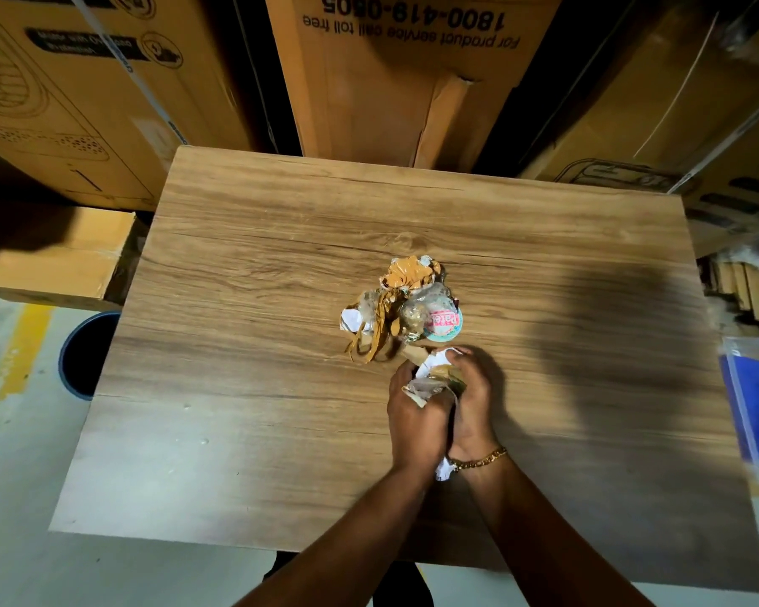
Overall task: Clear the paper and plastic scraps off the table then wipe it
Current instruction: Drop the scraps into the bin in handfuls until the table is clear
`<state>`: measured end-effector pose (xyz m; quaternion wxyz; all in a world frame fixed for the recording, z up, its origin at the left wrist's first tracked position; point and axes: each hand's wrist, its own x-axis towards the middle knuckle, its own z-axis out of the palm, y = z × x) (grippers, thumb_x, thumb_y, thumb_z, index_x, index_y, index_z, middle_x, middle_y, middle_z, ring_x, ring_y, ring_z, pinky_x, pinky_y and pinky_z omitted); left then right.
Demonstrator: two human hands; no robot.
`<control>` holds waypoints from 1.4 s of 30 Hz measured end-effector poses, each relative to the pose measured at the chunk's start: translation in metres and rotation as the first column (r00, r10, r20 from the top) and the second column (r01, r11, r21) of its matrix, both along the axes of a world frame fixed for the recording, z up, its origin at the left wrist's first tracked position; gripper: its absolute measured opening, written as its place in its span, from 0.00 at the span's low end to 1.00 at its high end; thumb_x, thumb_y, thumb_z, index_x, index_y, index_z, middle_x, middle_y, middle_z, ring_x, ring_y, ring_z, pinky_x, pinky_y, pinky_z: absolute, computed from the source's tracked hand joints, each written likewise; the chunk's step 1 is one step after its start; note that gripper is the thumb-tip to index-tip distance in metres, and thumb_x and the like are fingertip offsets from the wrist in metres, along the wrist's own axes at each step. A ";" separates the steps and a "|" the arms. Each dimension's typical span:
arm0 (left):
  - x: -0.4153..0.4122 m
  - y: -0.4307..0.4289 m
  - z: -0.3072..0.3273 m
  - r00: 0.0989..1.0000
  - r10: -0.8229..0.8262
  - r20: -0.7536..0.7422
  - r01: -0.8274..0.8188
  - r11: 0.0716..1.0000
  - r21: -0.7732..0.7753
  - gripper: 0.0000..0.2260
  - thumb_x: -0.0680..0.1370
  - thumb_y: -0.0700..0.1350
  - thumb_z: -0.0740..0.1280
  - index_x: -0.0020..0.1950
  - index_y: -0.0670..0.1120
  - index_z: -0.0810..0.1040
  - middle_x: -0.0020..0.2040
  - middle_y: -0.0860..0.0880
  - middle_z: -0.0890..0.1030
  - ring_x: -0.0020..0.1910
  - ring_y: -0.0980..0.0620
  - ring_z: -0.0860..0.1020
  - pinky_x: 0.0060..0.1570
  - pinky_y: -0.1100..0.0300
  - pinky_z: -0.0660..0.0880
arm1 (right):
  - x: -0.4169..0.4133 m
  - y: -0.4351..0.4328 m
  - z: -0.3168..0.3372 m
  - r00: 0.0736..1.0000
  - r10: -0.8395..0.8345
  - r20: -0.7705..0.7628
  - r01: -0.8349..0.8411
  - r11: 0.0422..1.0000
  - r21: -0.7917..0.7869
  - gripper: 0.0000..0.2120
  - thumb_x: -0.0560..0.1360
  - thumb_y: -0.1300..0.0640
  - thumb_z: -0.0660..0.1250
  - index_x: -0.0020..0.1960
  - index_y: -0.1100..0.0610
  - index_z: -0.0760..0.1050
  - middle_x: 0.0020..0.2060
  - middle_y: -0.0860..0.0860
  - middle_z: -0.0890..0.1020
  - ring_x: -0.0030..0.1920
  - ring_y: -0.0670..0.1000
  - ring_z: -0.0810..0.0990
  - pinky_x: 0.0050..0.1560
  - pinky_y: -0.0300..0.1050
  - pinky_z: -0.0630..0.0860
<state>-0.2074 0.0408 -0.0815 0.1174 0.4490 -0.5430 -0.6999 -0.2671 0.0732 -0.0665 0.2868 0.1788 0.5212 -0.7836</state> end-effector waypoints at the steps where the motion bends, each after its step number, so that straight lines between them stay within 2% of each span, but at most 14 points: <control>1: 0.000 0.003 0.001 1.000 0.002 -0.020 -0.002 1.000 0.018 0.22 0.63 0.48 0.67 0.58 0.59 0.81 0.56 0.46 0.84 0.57 0.43 0.83 0.59 0.37 0.79 | 0.002 0.004 0.002 0.999 0.013 0.031 -0.012 0.999 -0.030 0.02 0.68 0.56 0.73 0.39 0.54 0.81 0.39 0.54 0.81 0.39 0.51 0.80 0.45 0.46 0.75; 3: -0.001 0.009 0.004 0.997 -0.009 -0.075 0.013 0.999 0.051 0.23 0.67 0.46 0.68 0.63 0.54 0.81 0.59 0.43 0.83 0.61 0.39 0.81 0.63 0.36 0.76 | 0.007 0.019 -0.004 0.990 0.140 0.030 -0.142 0.986 0.090 0.22 0.61 0.40 0.81 0.47 0.52 0.82 0.51 0.59 0.80 0.50 0.56 0.81 0.54 0.51 0.77; 5: 0.000 0.012 0.012 0.990 -0.019 -0.141 0.029 0.997 0.071 0.23 0.70 0.44 0.68 0.66 0.48 0.80 0.61 0.41 0.83 0.63 0.37 0.80 0.66 0.36 0.74 | 0.008 0.025 -0.003 0.974 0.226 -0.033 -0.209 0.941 0.264 0.32 0.59 0.26 0.75 0.51 0.50 0.81 0.57 0.58 0.80 0.54 0.52 0.82 0.58 0.50 0.80; 9: -0.001 0.009 0.008 0.995 -0.005 -0.102 0.016 0.993 0.113 0.21 0.72 0.47 0.70 0.66 0.47 0.80 0.64 0.37 0.80 0.65 0.38 0.79 0.67 0.32 0.73 | 0.005 0.014 0.008 0.982 0.171 0.080 -0.172 0.985 -0.001 0.40 0.50 0.45 0.85 0.57 0.61 0.79 0.53 0.59 0.80 0.52 0.55 0.81 0.58 0.48 0.75; 11: -0.004 0.007 -0.006 0.996 -0.024 -0.091 0.035 0.991 0.130 0.19 0.72 0.48 0.71 0.63 0.52 0.81 0.65 0.36 0.79 0.65 0.39 0.80 0.67 0.32 0.73 | 0.002 0.005 0.009 0.982 0.139 0.129 -0.125 0.986 -0.111 0.43 0.45 0.48 0.86 0.57 0.62 0.80 0.51 0.59 0.82 0.52 0.56 0.81 0.58 0.48 0.75; 14: -0.005 -0.004 -0.002 0.997 -0.064 -0.047 0.068 0.994 0.085 0.16 0.72 0.49 0.70 0.59 0.52 0.82 0.61 0.39 0.82 0.62 0.40 0.81 0.66 0.33 0.74 | 0.002 -0.003 0.006 0.979 0.082 0.184 -0.058 0.989 -0.133 0.36 0.45 0.50 0.84 0.50 0.61 0.81 0.45 0.56 0.83 0.47 0.54 0.83 0.53 0.46 0.77; 17: -0.001 -0.012 0.017 0.989 -0.149 -0.016 0.149 0.987 0.055 0.19 0.71 0.53 0.67 0.57 0.46 0.84 0.54 0.45 0.86 0.57 0.45 0.84 0.62 0.38 0.78 | 0.005 -0.006 0.017 0.970 0.020 0.243 -0.020 1.000 0.000 0.05 0.68 0.55 0.73 0.40 0.56 0.81 0.40 0.54 0.78 0.36 0.49 0.81 0.42 0.42 0.77; 19: 0.001 -0.015 0.023 0.985 -0.172 -0.015 0.172 0.981 0.093 0.21 0.70 0.54 0.67 0.57 0.46 0.85 0.53 0.47 0.87 0.57 0.47 0.84 0.63 0.40 0.78 | 0.006 -0.007 0.012 0.967 -0.037 0.251 0.019 0.997 0.073 0.13 0.81 0.58 0.59 0.41 0.54 0.77 0.38 0.53 0.76 0.34 0.48 0.80 0.40 0.43 0.75; 21: 0.001 -0.017 0.024 0.982 -0.190 -0.025 0.191 0.970 0.151 0.21 0.69 0.54 0.68 0.58 0.47 0.85 0.54 0.47 0.88 0.58 0.47 0.85 0.65 0.40 0.78 | 0.008 -0.007 0.012 0.935 -0.089 0.343 0.075 0.996 0.052 0.18 0.83 0.59 0.55 0.39 0.55 0.77 0.35 0.52 0.77 0.31 0.47 0.80 0.37 0.41 0.75; 25: -0.001 -0.024 0.023 0.969 -0.247 0.008 0.245 0.962 0.123 0.19 0.68 0.55 0.68 0.55 0.49 0.86 0.53 0.48 0.88 0.57 0.47 0.85 0.65 0.40 0.78 | 0.009 -0.007 0.016 0.908 -0.027 0.419 0.027 1.000 0.006 0.22 0.83 0.55 0.56 0.35 0.56 0.80 0.28 0.51 0.81 0.28 0.48 0.83 0.31 0.39 0.77; 31: 0.000 -0.034 0.027 0.937 -0.345 0.058 0.345 0.939 0.012 0.19 0.70 0.58 0.65 0.55 0.52 0.85 0.52 0.52 0.87 0.55 0.51 0.84 0.60 0.50 0.79 | -0.001 -0.006 0.023 0.896 0.069 0.440 -0.125 0.987 0.100 0.15 0.81 0.52 0.61 0.43 0.58 0.80 0.34 0.54 0.83 0.35 0.53 0.83 0.42 0.44 0.77; 36: 0.003 -0.037 0.033 0.900 -0.432 0.051 0.435 0.893 -0.114 0.14 0.70 0.58 0.62 0.53 0.63 0.80 0.56 0.53 0.84 0.57 0.54 0.81 0.60 0.51 0.77 | -0.006 0.000 0.024 0.870 0.168 0.463 -0.260 0.955 0.141 0.16 0.78 0.53 0.65 0.34 0.57 0.81 0.31 0.53 0.83 0.33 0.52 0.81 0.39 0.45 0.75; 39: 0.006 -0.033 0.028 0.915 -0.402 0.027 0.402 0.908 -0.120 0.18 0.72 0.56 0.64 0.60 0.56 0.82 0.58 0.51 0.84 0.61 0.51 0.81 0.64 0.45 0.76 | -0.007 0.001 0.023 0.867 0.195 0.458 -0.289 0.946 0.144 0.13 0.78 0.56 0.64 0.35 0.57 0.79 0.31 0.52 0.81 0.31 0.50 0.80 0.37 0.43 0.74; 42: 0.005 -0.031 0.033 0.940 -0.341 0.012 0.341 0.936 -0.092 0.21 0.70 0.56 0.66 0.63 0.55 0.81 0.57 0.57 0.85 0.60 0.55 0.82 0.63 0.51 0.78 | -0.003 0.000 0.021 0.883 0.143 0.447 -0.192 0.979 0.068 0.12 0.79 0.58 0.63 0.40 0.58 0.80 0.33 0.53 0.82 0.32 0.50 0.82 0.37 0.41 0.76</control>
